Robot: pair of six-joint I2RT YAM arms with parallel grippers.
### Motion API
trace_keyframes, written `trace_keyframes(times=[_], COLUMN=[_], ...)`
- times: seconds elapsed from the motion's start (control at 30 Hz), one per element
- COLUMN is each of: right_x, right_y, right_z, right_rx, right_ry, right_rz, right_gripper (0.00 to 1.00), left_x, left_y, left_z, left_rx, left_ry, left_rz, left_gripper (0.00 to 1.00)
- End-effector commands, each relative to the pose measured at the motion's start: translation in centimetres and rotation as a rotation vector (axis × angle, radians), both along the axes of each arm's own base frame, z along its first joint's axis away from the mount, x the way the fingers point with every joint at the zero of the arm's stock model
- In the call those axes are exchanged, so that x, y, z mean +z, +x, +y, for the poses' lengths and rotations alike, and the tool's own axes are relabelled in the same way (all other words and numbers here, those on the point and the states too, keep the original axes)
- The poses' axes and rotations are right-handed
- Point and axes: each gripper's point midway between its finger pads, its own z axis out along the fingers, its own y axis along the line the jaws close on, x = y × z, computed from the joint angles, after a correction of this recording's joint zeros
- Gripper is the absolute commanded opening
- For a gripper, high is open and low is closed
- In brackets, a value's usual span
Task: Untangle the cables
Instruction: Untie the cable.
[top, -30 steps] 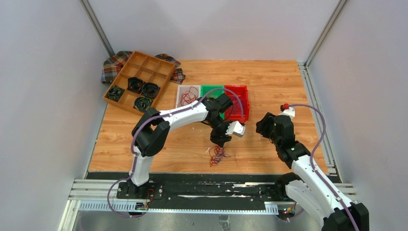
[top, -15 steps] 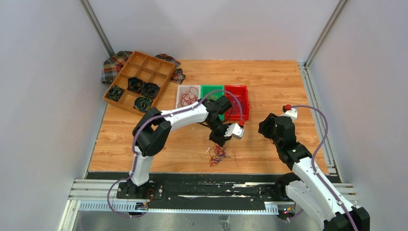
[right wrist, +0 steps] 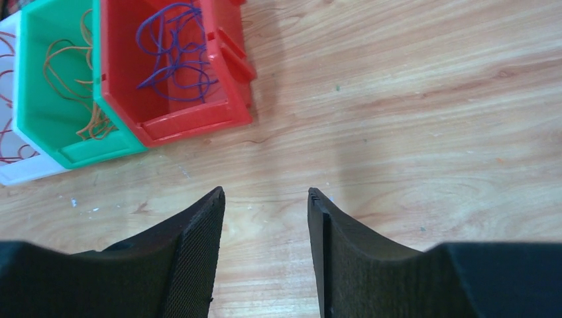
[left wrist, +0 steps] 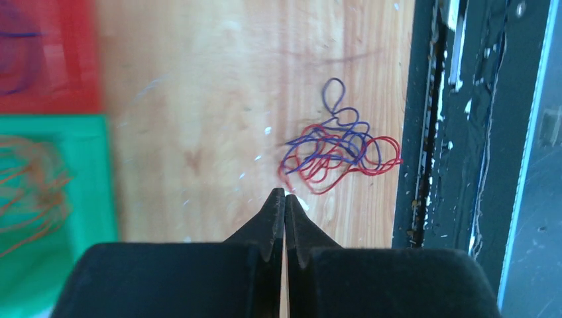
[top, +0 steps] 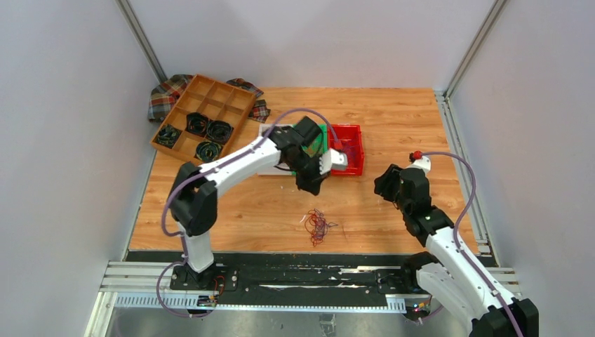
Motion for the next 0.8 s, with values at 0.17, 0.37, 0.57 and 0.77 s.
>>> trace_keyframes(times=[0.17, 0.37, 0.57, 0.77], right_x=[5.3, 8.2, 6.4, 0.5], right_y=[1.1, 0.3, -1.4, -5.5], right_z=[6.1, 10.3, 13.1, 16.8], right_rx=[0.235, 0.419, 0.563, 0.711], right_ry=[0.052, 0.069, 0.036, -0.039], right_rz=[-0.130, -0.258, -0.198, -0.059], right_gripper=[0.56, 0.60, 0.63, 0.64], left_x=[11.7, 13.4, 11.0, 8.9], left_y=[1.9, 1.6, 1.2, 2.7], left_z=[4.2, 5.4, 6.2, 7.1], left_rx=[0.232, 0.263, 0.230, 0.287], left_ry=[-0.135, -0.146, -0.099, -0.052], left_rz=[-0.122, -0.176, -0.164, -0.115], left_gripper=[0.01, 0.01, 0.01, 0.23])
